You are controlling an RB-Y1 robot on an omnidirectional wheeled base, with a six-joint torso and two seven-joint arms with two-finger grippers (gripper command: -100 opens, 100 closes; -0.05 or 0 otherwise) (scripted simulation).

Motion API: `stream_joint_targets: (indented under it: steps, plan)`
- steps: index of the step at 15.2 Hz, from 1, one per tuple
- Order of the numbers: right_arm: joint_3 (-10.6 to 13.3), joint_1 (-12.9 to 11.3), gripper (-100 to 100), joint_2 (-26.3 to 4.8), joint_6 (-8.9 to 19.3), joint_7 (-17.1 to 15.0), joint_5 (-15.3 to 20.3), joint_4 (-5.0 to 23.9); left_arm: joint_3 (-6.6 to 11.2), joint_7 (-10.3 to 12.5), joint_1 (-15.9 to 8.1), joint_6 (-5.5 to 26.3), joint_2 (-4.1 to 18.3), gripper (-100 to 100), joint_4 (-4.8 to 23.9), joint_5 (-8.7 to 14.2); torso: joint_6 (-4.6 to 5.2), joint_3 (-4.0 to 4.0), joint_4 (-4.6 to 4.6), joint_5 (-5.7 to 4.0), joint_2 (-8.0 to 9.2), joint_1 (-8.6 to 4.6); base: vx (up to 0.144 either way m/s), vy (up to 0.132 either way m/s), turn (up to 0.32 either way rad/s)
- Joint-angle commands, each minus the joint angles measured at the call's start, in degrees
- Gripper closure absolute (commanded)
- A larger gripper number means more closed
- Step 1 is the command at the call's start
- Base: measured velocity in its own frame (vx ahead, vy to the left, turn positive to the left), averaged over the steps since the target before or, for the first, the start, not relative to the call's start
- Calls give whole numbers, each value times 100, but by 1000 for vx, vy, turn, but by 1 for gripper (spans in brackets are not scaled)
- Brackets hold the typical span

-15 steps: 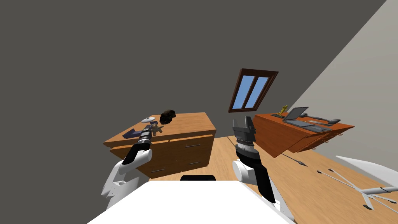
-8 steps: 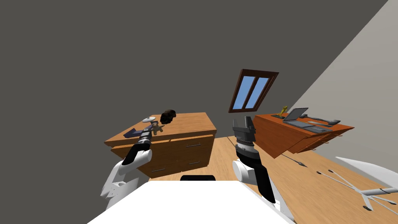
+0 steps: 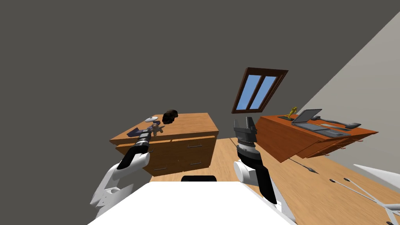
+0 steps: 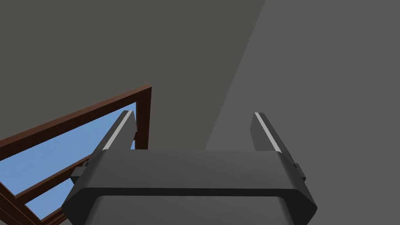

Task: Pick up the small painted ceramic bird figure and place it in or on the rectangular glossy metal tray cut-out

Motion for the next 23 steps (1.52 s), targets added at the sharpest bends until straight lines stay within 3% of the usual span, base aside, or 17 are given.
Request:
stream_joint_targets:
  steps: [1, 7, 16, 19, 23]
  plan:
    - [0, 0, 0, 0, 0, 0, 0, 0, 51, 73, -63, 134, 250, 100, -55, -88, 0, 0, 0, 0, 0, 0, -48, 101, 21]
    - [-1, -1, 0, -2, 0, 0, 0, 1, 236, 366, -254, 601, 600, 100, -236, -433, -14, 18, 6, 7, 30, 66, -71, 180, 22]
    - [-1, 0, 0, -1, 0, 0, 0, 1, 586, 777, -601, 1320, 677, 100, -557, -914, -13, 16, 8, -4, 24, 42, -60, 176, -11]
    - [-1, -1, 0, -1, 0, 0, 0, 1, 773, 721, -779, 1517, 633, 100, -635, -893, -1, 8, 7, -8, 9, 27, -10, 136, -190]
    - [0, 0, 0, 0, 0, 0, 0, 1, 978, 404, -948, 1638, 488, 100, -636, -642, 25, -31, -7, -24, -61, -37, 92, 45, -358]
